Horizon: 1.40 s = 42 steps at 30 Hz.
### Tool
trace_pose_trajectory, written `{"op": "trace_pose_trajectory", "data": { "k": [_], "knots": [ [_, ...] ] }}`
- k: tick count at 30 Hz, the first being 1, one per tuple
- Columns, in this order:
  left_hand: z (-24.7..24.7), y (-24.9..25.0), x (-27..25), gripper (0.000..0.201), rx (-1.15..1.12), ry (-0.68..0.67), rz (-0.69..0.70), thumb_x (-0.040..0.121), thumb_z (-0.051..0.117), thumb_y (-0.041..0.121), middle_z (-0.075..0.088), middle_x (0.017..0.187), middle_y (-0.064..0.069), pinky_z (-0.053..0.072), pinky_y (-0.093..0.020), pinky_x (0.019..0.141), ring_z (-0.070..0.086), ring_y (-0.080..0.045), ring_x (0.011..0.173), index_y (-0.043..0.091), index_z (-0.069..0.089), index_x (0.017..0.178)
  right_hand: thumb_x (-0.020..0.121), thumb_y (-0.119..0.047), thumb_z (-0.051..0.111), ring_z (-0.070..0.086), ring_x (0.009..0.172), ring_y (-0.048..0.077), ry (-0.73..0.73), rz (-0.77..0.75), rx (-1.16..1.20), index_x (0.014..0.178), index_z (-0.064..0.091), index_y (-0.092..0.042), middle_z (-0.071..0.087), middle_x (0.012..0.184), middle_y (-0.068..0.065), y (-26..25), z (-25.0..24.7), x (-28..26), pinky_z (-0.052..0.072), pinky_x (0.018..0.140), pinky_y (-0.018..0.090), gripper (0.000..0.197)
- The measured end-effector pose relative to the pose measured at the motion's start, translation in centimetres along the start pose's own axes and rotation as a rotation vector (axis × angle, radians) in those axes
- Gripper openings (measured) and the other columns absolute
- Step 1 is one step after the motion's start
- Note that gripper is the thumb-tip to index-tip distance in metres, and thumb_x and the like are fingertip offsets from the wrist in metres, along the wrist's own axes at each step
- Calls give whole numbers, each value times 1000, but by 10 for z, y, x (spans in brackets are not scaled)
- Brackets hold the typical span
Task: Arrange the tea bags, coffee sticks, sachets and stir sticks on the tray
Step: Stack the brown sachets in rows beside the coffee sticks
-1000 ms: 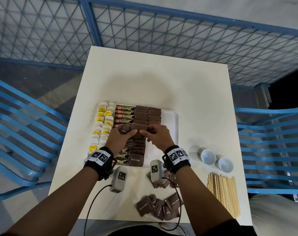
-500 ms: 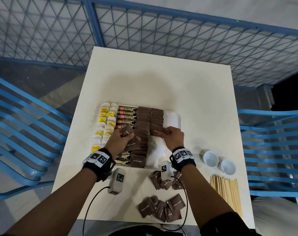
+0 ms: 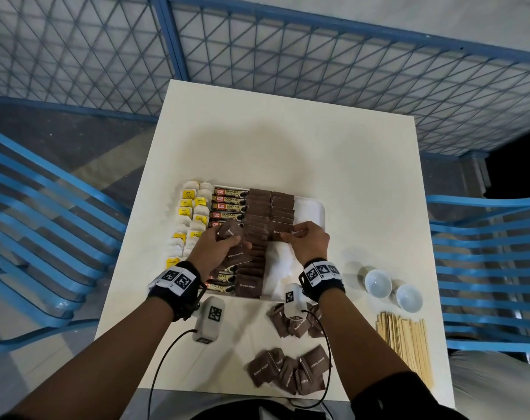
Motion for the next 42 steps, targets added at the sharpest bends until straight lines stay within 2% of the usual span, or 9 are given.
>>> {"op": "trace_pose_trajectory", "data": {
  "k": [4,10,12,18,27,30,34,37,42],
  "knots": [
    [2,-1,0,23,6,-22,-26,100,55,1,78,99,-18,62,-35,76,76,-26,93,0,65,121,75,-27,88,58,68,0,8,-2,-1,93,68,-16,67,80,-3,0,-1,-1,37,52,2,29],
    [1,-3,-1,20,30,-60,11,101,61,11,76,105,-20,50,-62,102,73,-35,104,6,65,120,82,-34,80,58,70,4,95,-19,-9,98,67,-17,67,79,-5,-4,-11,-8,44,63,9,27],
    [2,-2,-2,20,23,-76,23,100,62,10,76,106,-21,52,-60,101,73,-36,106,7,66,119,85,-35,77,61,72,3,119,-82,17,97,68,-19,67,79,-8,-14,-9,-15,52,74,21,22],
    [7,3,-5,24,115,-66,76,93,73,16,77,108,-13,56,-56,97,74,-32,102,10,71,116,88,-41,74,66,84,-1,-296,-351,45,98,73,-21,72,91,-12,-69,44,-41,49,74,11,22],
    [2,13,-9,30,258,30,133,101,60,42,77,84,6,54,-37,84,72,-18,86,23,79,87,85,-18,79,62,75,-9,-428,-516,-20,95,79,-17,71,84,-13,-86,49,-50,45,72,6,11],
    [4,14,-11,35,294,44,190,105,54,38,71,76,7,45,-33,76,63,-16,79,20,74,83,89,-13,73,60,73,-14,-399,-468,2,100,79,-16,69,84,-14,-82,48,-45,44,70,5,13],
    [3,7,-12,27,224,10,145,105,55,27,76,97,-10,56,-45,90,71,-28,96,13,76,97,86,-16,77,63,63,-2,-314,-333,114,94,81,-19,74,79,-9,-68,43,-37,54,66,22,9],
    [-1,4,-12,16,218,14,123,102,61,21,76,98,-11,59,-47,89,72,-33,98,17,74,95,81,-17,82,61,53,0,-273,-248,224,90,81,-15,74,75,-2,-62,34,-36,50,56,18,9],
    [-5,-1,-10,15,114,50,53,100,64,25,77,96,-11,60,-54,89,74,-34,94,19,77,94,86,-18,78,68,68,10,-298,-195,317,94,81,-16,77,82,1,-57,40,-36,57,66,30,9]
  ]
}}
Point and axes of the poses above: each hand's wrist, its own x-axis towards the middle knuckle, its own z-axis out of the palm, y = z × x, the point moved 8 cm from there along x, towards the middle knuckle
